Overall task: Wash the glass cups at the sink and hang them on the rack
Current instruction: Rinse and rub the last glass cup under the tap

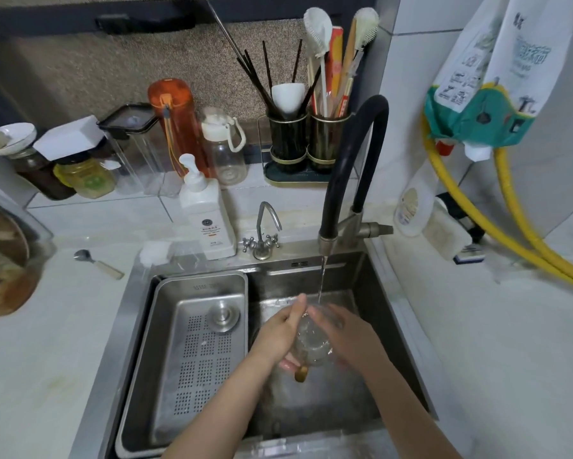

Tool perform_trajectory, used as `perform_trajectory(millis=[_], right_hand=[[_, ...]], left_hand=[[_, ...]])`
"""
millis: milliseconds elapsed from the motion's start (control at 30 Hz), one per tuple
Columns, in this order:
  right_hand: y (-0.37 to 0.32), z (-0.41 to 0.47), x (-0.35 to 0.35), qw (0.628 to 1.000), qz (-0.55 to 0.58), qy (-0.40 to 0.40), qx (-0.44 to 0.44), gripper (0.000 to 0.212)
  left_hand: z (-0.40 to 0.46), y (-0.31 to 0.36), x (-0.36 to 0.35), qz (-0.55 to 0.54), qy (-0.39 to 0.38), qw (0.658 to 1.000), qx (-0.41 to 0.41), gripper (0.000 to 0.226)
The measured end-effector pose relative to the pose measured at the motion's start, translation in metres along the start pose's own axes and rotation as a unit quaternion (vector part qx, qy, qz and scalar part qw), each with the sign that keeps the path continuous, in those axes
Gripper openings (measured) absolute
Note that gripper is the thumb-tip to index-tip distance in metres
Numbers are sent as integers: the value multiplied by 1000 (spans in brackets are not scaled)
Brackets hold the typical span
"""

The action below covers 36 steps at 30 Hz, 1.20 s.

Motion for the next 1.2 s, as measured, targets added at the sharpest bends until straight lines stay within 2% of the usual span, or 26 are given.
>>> perform_trajectory(millis=[167, 267, 367, 433, 500, 567, 733, 833, 900, 1000, 1067, 1133, 1200], right_hand=[[-12, 10, 11, 995, 94, -16, 41, 44], [-13, 15, 16, 980, 168, -77, 69, 42], [-12, 18, 24, 967, 198, -123, 101, 60], [-13, 19, 27, 964, 186, -138, 128, 75], [-15, 19, 30, 960, 173, -148, 164, 76], [-19, 14, 32, 953, 166, -146, 206, 67], [-20, 17, 30, 951, 142, -103, 254, 68], [-32, 32, 26, 961, 93, -55, 253, 70], [-36, 37, 25, 959, 98, -44, 262, 72], [-29, 40, 27, 968, 59, 18, 243, 75], [-23, 40, 30, 966, 32, 27, 256, 74], [-18, 42, 31, 971, 45, -9, 233, 80], [-21, 43, 32, 967, 89, -66, 230, 87]], left_hand=[[6, 19, 3, -25, 5, 997, -76, 69], [6, 24, 9, -72, -24, 991, -112, 83], [6, 26, 17, -118, -61, 983, -124, 100], [4, 32, 22, -121, -65, 977, -161, 87], [9, 36, 24, -115, -75, 971, -195, 83], [13, 38, 21, -114, -87, 967, -210, 83], [20, 38, 20, -108, -60, 969, -214, 67], [27, 39, 24, -121, -47, 969, -213, 79], [29, 42, 18, -124, -22, 969, -211, 80], [28, 44, 7, -82, 0, 974, -212, 62], [25, 46, 15, -26, 26, 968, -247, 54], [28, 48, 33, 57, 64, 954, -286, 69], [33, 50, 44, 76, 32, 960, -268, 83]])
Point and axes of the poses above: each hand's wrist, its own z-axis towards the middle knuckle, its own x-axis out of the back of the hand, y = z × x, the point moved 4 cm from there along z, towards the middle knuckle
